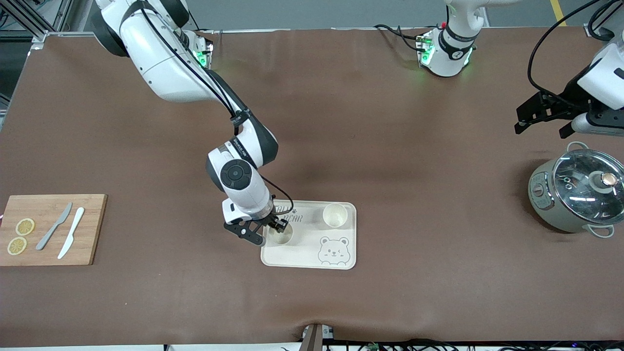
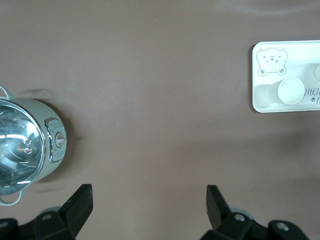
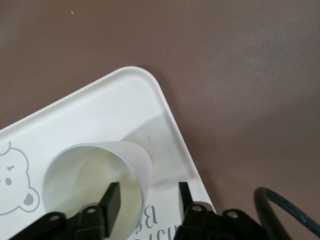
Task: Place white IKEA cup upright on tray with both arms
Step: 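Lower the cup upright onto the tray beside the other cup, then open the right gripper and raise it off the cup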
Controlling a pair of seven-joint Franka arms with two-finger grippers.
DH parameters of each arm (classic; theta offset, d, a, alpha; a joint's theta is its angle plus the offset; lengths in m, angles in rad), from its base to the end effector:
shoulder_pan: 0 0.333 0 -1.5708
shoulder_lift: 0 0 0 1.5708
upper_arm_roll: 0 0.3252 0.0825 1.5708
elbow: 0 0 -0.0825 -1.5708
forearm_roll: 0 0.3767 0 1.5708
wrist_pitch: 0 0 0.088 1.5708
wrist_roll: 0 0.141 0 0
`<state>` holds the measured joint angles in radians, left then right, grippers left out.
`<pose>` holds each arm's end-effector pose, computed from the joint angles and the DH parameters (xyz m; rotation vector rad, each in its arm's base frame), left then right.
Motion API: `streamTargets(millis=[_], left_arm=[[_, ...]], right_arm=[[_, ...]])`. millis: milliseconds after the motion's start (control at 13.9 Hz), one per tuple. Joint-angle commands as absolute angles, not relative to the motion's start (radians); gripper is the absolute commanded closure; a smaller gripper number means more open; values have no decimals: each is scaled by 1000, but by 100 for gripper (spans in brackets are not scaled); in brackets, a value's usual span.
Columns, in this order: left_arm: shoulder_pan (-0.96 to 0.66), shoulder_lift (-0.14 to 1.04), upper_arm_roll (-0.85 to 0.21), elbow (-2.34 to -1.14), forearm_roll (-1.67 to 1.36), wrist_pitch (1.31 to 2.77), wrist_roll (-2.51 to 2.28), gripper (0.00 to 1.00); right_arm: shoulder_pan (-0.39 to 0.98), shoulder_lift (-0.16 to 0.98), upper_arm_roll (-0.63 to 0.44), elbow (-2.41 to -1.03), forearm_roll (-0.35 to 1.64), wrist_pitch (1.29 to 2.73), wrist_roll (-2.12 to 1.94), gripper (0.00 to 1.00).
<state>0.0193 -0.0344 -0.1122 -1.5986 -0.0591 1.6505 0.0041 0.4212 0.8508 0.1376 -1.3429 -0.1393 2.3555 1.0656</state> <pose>0.5441 -0.0597 0.6130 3.0765 -0.1461 0.1287 0.6618 0.3805 0.2117 -2.9338 0.7054 -0.1855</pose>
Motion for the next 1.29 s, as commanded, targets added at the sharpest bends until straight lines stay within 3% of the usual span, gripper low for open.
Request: streamTargets(millis=[0, 358, 573, 1219], left_arm=[[28, -35, -115, -1588, -78, 1655, 21, 0], [29, -35, -115, -1575, -78, 1654, 21, 0], [29, -35, -114, -1574, -78, 1654, 21, 0], [28, -35, -114, -1574, -77, 1654, 18, 0]], right_arm=[[422, 862, 132, -1318, -160, 2353, 1086, 0], [404, 833, 132, -1305, -158, 2327, 1068, 0], [394, 805, 146, -1263, -152, 2168, 1060, 0], [318, 513, 163, -1216, 21, 1749, 852, 0]])
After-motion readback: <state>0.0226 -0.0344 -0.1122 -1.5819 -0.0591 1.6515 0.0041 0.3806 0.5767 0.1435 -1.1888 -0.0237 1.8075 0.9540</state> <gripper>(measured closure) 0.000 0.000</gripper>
